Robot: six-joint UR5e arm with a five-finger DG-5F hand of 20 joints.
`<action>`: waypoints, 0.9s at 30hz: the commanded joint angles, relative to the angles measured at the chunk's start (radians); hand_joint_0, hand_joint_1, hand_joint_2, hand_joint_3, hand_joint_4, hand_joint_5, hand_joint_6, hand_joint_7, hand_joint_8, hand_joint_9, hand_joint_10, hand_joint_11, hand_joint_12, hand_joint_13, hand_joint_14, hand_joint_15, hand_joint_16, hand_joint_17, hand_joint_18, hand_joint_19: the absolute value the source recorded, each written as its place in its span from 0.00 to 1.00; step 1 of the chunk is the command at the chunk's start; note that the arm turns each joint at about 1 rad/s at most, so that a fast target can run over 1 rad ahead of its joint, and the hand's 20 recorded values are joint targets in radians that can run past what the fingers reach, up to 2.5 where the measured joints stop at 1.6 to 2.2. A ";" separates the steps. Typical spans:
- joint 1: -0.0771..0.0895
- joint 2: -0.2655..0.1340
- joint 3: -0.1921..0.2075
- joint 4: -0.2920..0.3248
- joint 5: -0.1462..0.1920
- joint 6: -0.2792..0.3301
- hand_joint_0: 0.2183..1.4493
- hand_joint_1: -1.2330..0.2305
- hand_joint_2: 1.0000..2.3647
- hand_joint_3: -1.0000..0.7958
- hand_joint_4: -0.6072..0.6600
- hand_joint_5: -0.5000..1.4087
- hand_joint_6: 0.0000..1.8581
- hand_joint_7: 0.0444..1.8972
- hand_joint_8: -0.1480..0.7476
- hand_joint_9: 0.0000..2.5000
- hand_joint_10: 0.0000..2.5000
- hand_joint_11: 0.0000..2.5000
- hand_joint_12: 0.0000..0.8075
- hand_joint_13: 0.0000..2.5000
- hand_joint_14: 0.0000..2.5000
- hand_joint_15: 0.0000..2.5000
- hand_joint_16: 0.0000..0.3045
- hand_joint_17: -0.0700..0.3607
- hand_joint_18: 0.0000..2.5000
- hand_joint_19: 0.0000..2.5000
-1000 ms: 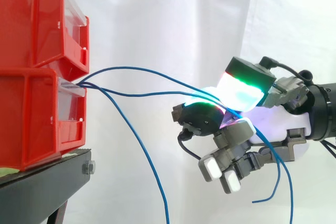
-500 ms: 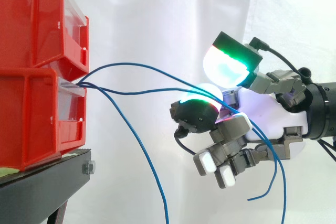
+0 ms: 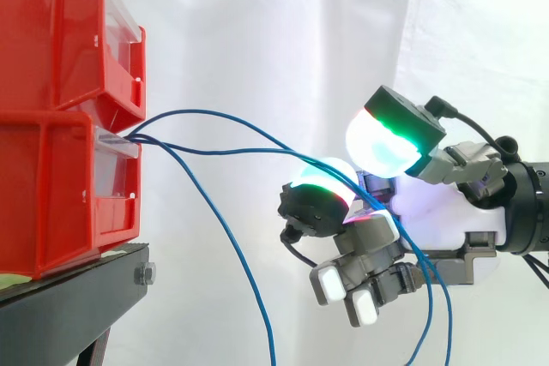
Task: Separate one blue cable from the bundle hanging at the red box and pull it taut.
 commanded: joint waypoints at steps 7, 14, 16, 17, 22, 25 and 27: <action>0.002 -0.006 -0.002 0.005 0.030 -0.003 0.29 0.18 0.00 0.28 0.62 0.16 0.46 0.63 0.58 0.44 0.01 0.43 0.49 0.38 0.01 0.28 0.18 0.45 0.36 0.24; 0.008 -0.006 -0.002 0.009 0.046 -0.014 0.34 0.20 0.00 0.28 0.62 0.16 0.46 0.63 0.57 0.44 0.01 0.44 0.49 0.40 0.01 0.29 0.17 0.44 0.36 0.24; 0.008 -0.006 -0.002 0.009 0.049 -0.017 0.34 0.21 0.00 0.28 0.62 0.16 0.46 0.63 0.57 0.44 0.01 0.44 0.49 0.40 0.01 0.29 0.17 0.44 0.36 0.24; 0.009 -0.008 -0.002 0.011 0.052 -0.019 0.34 0.21 0.00 0.28 0.62 0.16 0.46 0.63 0.57 0.44 0.01 0.45 0.49 0.40 0.01 0.30 0.17 0.44 0.36 0.24; 0.011 -0.015 -0.002 0.012 0.058 -0.019 0.32 0.21 0.00 0.28 0.62 0.16 0.46 0.63 0.57 0.44 0.01 0.45 0.49 0.41 0.01 0.32 0.17 0.44 0.36 0.25; 0.013 -0.026 -0.002 0.029 0.058 -0.017 0.30 0.22 0.00 0.28 0.62 0.16 0.46 0.63 0.57 0.44 0.01 0.45 0.49 0.41 0.01 0.32 0.18 0.44 0.36 0.25; 0.017 -0.028 -0.002 0.046 0.061 -0.019 0.29 0.22 0.00 0.28 0.62 0.16 0.46 0.63 0.57 0.44 0.01 0.45 0.48 0.41 0.01 0.33 0.18 0.44 0.36 0.25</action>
